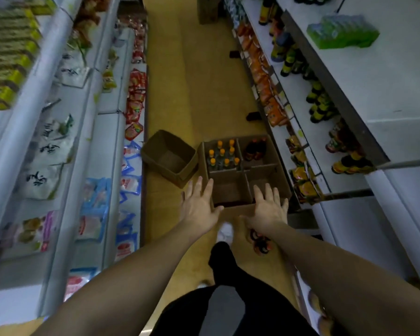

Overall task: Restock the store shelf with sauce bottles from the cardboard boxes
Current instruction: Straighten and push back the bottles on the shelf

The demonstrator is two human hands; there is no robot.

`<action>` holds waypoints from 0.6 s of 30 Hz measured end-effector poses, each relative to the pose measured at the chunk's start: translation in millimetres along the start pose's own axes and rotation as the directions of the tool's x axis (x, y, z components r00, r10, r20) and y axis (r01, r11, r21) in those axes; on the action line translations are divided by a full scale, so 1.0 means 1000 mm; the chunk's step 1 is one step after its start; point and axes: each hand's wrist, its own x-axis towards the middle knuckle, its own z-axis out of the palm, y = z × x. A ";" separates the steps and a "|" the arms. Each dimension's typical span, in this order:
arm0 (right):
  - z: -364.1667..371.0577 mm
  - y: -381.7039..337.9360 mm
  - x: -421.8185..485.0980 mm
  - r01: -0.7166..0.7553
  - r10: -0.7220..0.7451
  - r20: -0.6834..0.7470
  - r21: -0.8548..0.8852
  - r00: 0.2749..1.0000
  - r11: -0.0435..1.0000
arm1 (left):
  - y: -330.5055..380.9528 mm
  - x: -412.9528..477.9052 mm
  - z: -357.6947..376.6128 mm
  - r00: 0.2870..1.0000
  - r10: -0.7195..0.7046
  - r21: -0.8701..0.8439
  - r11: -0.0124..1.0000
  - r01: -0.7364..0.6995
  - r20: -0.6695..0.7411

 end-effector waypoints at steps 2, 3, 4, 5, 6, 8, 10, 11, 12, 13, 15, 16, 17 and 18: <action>-0.011 -0.003 0.038 -0.011 0.010 0.032 0.033 0.999 0.999 | 0.000 0.037 -0.014 1.000 -0.001 0.010 1.000 0.001 0.013; -0.017 -0.005 0.059 -0.017 0.015 0.043 0.047 0.999 0.999 | 0.000 0.055 -0.023 1.000 -0.002 0.013 1.000 0.001 0.029; -0.023 -0.007 0.078 -0.023 0.020 0.052 0.048 0.998 0.999 | 0.000 0.073 -0.031 0.999 -0.008 0.009 1.000 0.007 0.049; -0.031 -0.008 0.096 -0.029 0.026 0.057 0.043 0.998 0.999 | 0.000 0.090 -0.038 0.998 -0.021 0.002 1.000 0.021 0.064; -0.039 -0.008 0.112 -0.036 0.034 0.062 0.044 0.998 0.998 | 0.001 0.106 -0.045 0.997 -0.038 0.002 0.999 0.038 0.071; -0.057 -0.007 0.142 -0.048 0.044 0.077 0.063 0.996 0.997 | 0.004 0.138 -0.054 0.996 -0.057 0.022 0.998 0.055 0.065; -0.077 -0.004 0.172 -0.055 0.048 0.092 0.081 0.995 0.995 | 0.009 0.173 -0.063 0.995 -0.057 0.050 0.997 0.053 0.085; -0.087 -0.001 0.186 -0.067 0.058 0.098 0.094 0.993 0.993 | 0.012 0.191 -0.068 0.993 -0.055 0.061 0.997 0.049 0.103; -0.096 0.002 0.198 -0.083 0.071 0.105 0.110 0.992 0.990 | 0.015 0.207 -0.072 0.992 -0.053 0.068 0.997 0.046 0.117; -0.103 0.004 0.209 -0.100 0.086 0.110 0.130 0.990 0.986 | 0.018 0.222 -0.076 0.990 -0.049 0.070 0.997 0.040 0.129; -0.112 0.011 0.227 -0.137 0.118 0.120 0.166 0.986 0.977 | 0.024 0.249 -0.080 0.987 -0.028 0.086 0.996 0.014 0.161; -0.115 0.013 0.235 -0.159 0.139 0.125 0.175 0.982 0.972 | 0.026 0.263 -0.082 0.984 -0.012 0.100 0.995 -0.006 0.177; -0.117 0.015 0.241 -0.181 0.161 0.124 0.181 0.979 0.967 | 0.028 0.277 -0.083 0.981 0.003 0.113 0.993 -0.026 0.194; -0.118 0.018 0.247 -0.203 0.183 0.121 0.189 0.976 0.961 | 0.029 0.291 -0.083 0.977 0.020 0.121 0.992 -0.047 0.210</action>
